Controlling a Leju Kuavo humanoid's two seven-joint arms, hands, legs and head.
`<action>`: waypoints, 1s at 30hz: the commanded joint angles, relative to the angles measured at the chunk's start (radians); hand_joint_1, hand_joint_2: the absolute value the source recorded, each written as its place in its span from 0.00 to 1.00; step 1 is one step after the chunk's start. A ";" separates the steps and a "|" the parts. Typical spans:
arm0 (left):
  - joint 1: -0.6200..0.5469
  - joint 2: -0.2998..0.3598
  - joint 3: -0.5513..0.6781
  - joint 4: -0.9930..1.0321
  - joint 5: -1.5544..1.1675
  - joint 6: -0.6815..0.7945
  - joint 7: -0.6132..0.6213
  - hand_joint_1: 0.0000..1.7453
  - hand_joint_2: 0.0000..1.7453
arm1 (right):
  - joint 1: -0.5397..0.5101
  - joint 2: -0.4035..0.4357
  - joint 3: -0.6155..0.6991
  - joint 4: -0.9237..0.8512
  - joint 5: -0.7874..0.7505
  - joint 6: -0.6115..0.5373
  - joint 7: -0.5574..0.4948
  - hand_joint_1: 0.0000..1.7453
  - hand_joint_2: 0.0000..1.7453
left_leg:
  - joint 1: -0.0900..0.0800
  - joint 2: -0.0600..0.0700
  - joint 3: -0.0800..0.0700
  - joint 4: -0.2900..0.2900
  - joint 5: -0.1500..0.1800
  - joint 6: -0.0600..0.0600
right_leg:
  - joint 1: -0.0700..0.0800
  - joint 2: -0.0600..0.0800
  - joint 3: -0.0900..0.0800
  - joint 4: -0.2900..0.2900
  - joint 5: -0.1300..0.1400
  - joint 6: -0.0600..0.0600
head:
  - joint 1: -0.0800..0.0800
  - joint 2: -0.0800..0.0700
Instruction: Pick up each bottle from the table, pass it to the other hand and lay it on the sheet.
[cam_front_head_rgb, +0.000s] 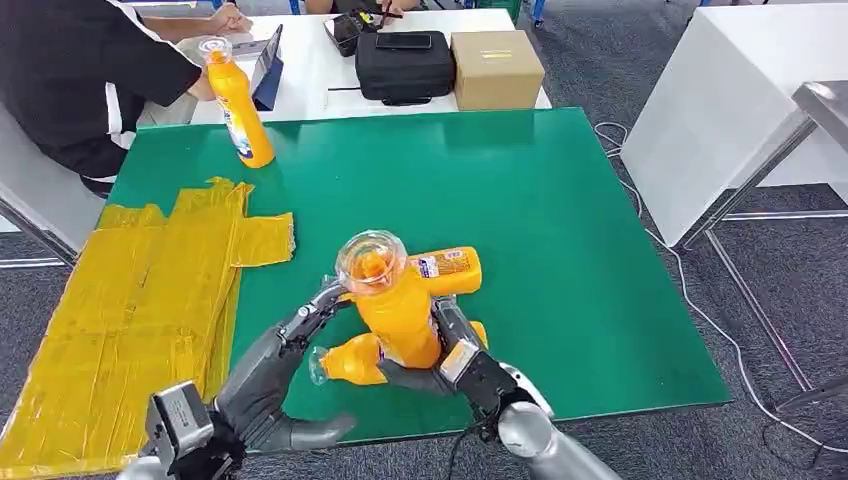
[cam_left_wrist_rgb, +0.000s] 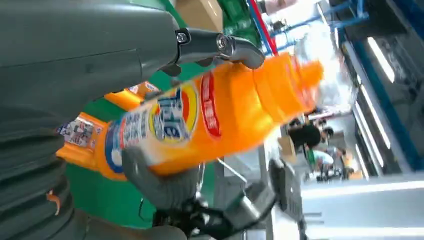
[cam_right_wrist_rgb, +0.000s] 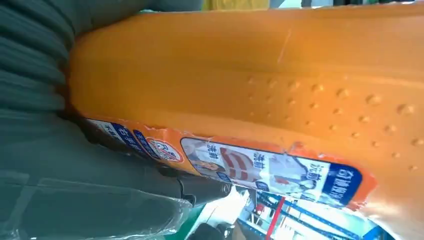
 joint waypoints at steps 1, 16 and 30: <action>-0.041 -0.028 0.009 0.083 -0.005 -0.062 0.013 0.00 1.00 | -0.070 -0.015 0.087 0.049 -0.050 0.012 0.034 1.00 1.00 | 0.000 -0.001 0.001 -0.001 0.000 -0.002 | 0.000 0.001 0.001 -0.001 0.000 -0.001 | 0.000 0.000; -0.058 -0.057 -0.004 0.123 -0.005 -0.124 0.026 0.00 1.00 | -0.091 -0.031 0.186 0.050 0.046 0.008 0.055 1.00 1.00 | 0.000 -0.002 0.002 -0.001 0.000 -0.002 | 0.000 0.001 0.001 -0.001 0.000 -0.001 | 0.000 0.000; -0.066 -0.052 -0.004 0.130 0.002 -0.072 0.025 0.00 1.00 | -0.109 -0.002 0.220 0.050 0.194 -0.021 0.055 1.00 1.00 | 0.001 -0.001 0.001 0.000 0.000 -0.002 | 0.000 0.002 0.000 -0.001 0.000 -0.001 | 0.000 0.000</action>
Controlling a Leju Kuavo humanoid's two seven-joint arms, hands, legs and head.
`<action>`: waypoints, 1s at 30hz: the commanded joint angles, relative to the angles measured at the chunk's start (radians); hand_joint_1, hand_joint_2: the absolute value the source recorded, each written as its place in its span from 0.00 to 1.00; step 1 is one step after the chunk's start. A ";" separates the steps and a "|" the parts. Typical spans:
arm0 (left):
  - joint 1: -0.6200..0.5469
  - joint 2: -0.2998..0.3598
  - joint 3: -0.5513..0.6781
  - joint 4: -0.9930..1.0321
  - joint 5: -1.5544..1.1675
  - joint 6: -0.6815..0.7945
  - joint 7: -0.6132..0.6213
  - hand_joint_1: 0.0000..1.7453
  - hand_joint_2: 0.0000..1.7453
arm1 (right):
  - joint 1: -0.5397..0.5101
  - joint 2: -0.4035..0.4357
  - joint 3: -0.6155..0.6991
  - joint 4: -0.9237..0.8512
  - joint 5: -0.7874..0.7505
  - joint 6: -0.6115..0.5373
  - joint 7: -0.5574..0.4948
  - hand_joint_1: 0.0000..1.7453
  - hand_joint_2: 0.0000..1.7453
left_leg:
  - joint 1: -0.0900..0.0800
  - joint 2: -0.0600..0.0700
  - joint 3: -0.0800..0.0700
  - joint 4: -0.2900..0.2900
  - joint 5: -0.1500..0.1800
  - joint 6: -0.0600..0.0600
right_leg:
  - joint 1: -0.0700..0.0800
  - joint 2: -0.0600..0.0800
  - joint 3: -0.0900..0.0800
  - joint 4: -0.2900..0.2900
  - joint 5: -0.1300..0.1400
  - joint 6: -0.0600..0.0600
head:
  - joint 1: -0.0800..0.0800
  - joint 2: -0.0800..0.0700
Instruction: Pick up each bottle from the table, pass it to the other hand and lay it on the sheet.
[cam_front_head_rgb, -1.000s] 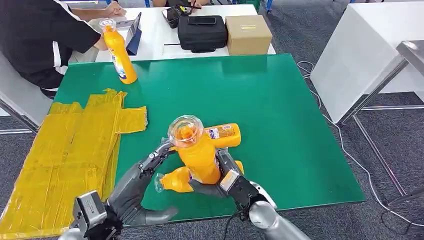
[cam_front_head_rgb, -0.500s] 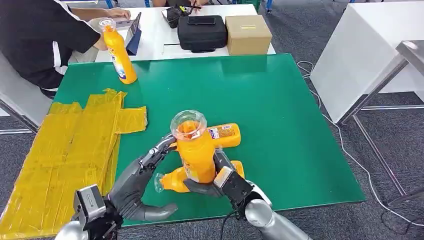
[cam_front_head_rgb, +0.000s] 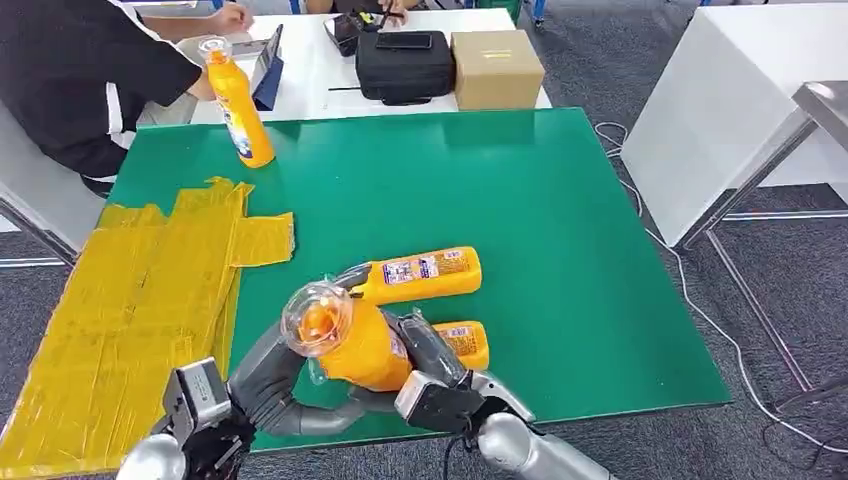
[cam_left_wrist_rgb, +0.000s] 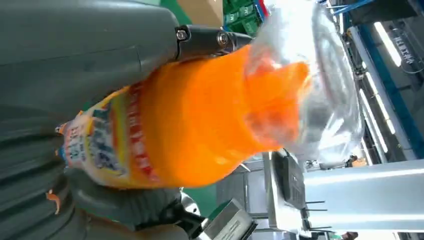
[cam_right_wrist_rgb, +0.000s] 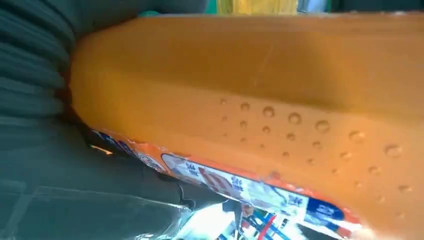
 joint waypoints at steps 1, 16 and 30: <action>-0.032 0.003 -0.035 0.070 -0.002 0.041 -0.005 0.00 1.00 | -0.057 0.016 0.070 0.037 0.037 0.014 0.005 1.00 1.00 | 0.000 -0.001 0.002 0.000 0.000 -0.002 | 0.000 0.002 0.001 -0.001 0.000 -0.001 | 0.000 0.000; -0.040 0.003 -0.042 0.078 0.003 0.060 -0.007 0.00 1.00 | -0.071 0.032 0.079 0.033 0.041 0.043 0.014 1.00 1.00 | 0.000 -0.001 0.002 -0.001 0.000 -0.002 | 0.000 0.002 0.002 0.000 0.000 -0.001 | 0.000 0.000; -0.027 0.022 -0.043 0.062 0.004 0.091 -0.020 1.00 1.00 | -0.063 0.045 0.068 0.035 0.048 0.094 0.018 1.00 1.00 | 0.000 -0.001 0.002 -0.001 -0.001 -0.002 | 0.000 0.002 0.002 -0.001 0.000 -0.001 | 0.000 0.000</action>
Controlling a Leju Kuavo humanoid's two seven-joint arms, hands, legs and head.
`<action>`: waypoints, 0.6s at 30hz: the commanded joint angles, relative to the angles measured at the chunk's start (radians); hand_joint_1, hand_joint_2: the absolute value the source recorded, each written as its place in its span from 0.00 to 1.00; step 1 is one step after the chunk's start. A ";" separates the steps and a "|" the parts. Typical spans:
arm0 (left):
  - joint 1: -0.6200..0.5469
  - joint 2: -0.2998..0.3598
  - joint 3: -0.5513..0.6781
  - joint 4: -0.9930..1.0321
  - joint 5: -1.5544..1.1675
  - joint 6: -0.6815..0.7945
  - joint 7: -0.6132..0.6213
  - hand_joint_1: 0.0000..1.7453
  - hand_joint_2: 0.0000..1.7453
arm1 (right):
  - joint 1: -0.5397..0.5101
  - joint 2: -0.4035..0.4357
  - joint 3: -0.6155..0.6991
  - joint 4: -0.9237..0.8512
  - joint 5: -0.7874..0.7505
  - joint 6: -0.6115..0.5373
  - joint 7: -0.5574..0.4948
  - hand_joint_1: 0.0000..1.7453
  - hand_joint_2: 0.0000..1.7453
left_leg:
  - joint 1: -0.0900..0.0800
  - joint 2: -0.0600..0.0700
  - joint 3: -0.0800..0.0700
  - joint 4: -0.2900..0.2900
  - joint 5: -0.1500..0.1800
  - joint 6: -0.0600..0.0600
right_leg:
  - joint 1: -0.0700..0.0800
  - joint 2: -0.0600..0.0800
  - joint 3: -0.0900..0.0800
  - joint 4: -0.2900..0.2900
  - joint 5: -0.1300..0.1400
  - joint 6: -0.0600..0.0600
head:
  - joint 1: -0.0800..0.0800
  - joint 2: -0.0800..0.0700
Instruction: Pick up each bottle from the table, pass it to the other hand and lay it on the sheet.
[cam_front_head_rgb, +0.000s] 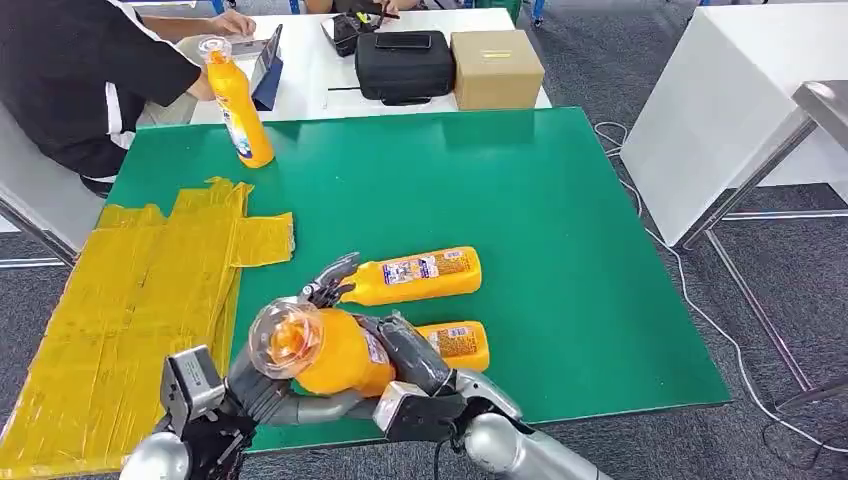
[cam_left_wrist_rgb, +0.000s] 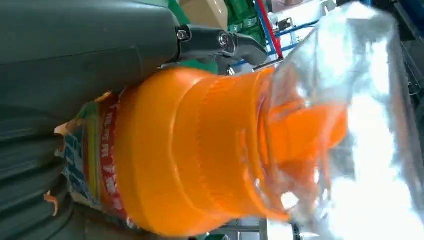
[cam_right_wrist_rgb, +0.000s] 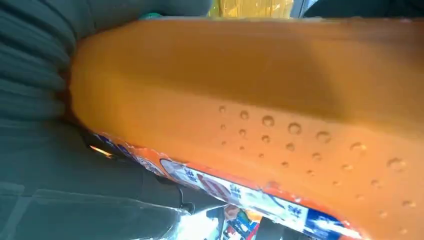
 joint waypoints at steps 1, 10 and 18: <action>-0.021 0.025 -0.031 0.046 -0.004 0.011 -0.007 1.00 1.00 | -0.036 0.014 0.033 0.036 0.013 0.036 0.004 1.00 1.00 | 0.000 -0.001 0.002 -0.001 -0.001 -0.002 | 0.000 0.002 0.002 -0.001 0.000 -0.001 | 0.000 0.000; -0.012 0.026 -0.018 0.034 -0.011 0.009 -0.010 1.00 1.00 | -0.031 0.016 0.012 0.038 0.018 0.038 0.004 1.00 1.00 | 0.000 -0.001 0.001 -0.001 0.000 -0.002 | 0.000 0.001 0.001 -0.001 0.000 -0.001 | 0.000 0.000; 0.010 0.023 0.001 0.022 -0.030 0.007 -0.014 1.00 1.00 | 0.008 0.000 -0.039 0.036 -0.047 0.013 -0.004 0.00 1.00 | 0.001 -0.002 0.002 -0.001 -0.001 -0.002 | 0.000 0.002 0.002 -0.001 0.000 -0.001 | 0.000 0.000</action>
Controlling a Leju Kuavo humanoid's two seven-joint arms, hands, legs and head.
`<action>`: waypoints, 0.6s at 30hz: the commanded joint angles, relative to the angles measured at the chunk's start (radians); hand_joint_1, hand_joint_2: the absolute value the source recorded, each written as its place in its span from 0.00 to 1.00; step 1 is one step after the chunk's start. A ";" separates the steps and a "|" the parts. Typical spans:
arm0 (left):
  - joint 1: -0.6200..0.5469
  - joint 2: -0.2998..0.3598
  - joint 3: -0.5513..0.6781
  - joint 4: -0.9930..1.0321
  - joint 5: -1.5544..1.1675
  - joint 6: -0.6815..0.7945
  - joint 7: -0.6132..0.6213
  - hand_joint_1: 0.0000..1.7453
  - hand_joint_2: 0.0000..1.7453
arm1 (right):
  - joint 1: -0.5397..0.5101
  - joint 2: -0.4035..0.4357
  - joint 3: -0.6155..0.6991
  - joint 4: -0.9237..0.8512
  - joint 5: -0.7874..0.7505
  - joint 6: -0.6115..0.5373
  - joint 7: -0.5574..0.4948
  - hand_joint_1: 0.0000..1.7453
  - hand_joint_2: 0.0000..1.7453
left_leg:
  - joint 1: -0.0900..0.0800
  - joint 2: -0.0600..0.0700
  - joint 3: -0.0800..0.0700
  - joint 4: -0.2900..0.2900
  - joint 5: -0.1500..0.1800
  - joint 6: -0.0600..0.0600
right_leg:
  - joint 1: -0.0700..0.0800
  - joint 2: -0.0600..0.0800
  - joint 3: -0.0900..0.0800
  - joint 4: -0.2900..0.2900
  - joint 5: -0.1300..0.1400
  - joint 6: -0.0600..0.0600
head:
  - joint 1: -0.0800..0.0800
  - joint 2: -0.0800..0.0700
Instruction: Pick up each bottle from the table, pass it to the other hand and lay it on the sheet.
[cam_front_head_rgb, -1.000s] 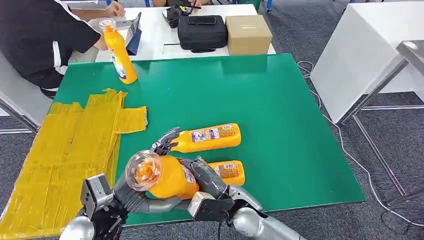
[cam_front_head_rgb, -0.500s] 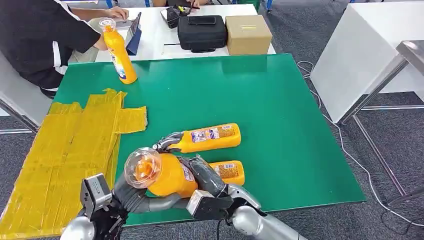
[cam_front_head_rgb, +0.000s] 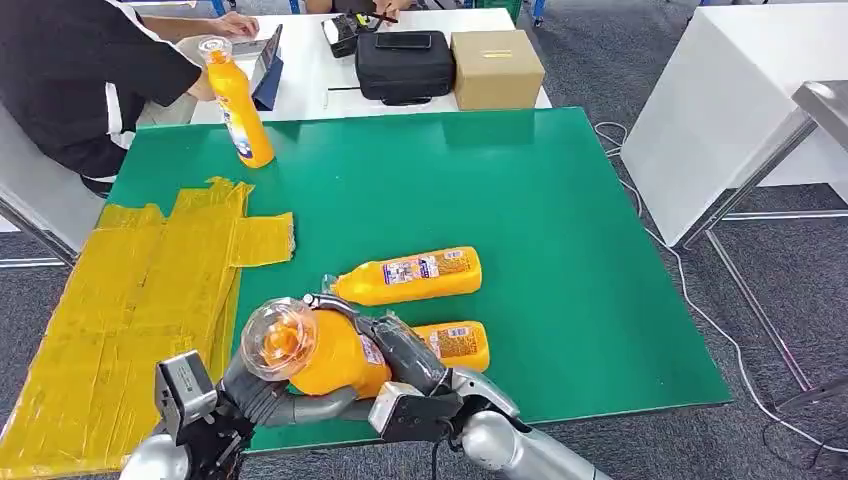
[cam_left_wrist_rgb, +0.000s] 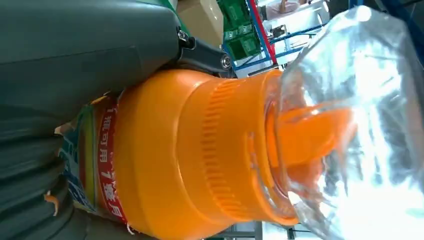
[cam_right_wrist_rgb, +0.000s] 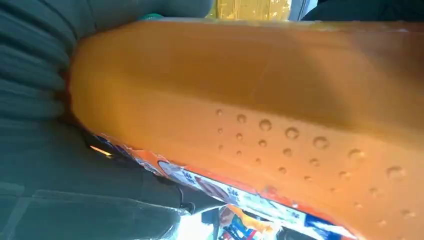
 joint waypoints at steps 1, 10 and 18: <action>0.013 0.014 0.007 0.028 -0.023 -0.005 0.001 1.00 1.00 | 0.019 -0.024 -0.039 0.036 -0.066 -0.019 -0.007 0.00 1.00 | 0.001 -0.002 0.003 -0.001 -0.001 -0.003 | 0.000 0.003 0.003 -0.001 -0.001 -0.001 | 0.000 0.000; 0.057 0.014 0.067 -0.014 -0.030 0.006 0.030 1.00 1.00 | 0.123 -0.053 -0.234 -0.120 -0.133 -0.134 0.007 0.00 1.00 | 0.000 -0.002 0.001 0.000 -0.001 -0.003 | 0.000 0.003 0.001 0.000 -0.001 -0.001 | 0.000 0.000; 0.091 -0.001 0.101 -0.015 -0.393 0.172 0.010 1.00 1.00 | 0.268 -0.078 -0.379 -0.237 -0.111 -0.285 -0.068 0.00 1.00 | 0.000 -0.003 0.001 0.000 -0.001 -0.002 | 0.000 -0.001 0.001 -0.001 -0.001 0.000 | 0.001 0.000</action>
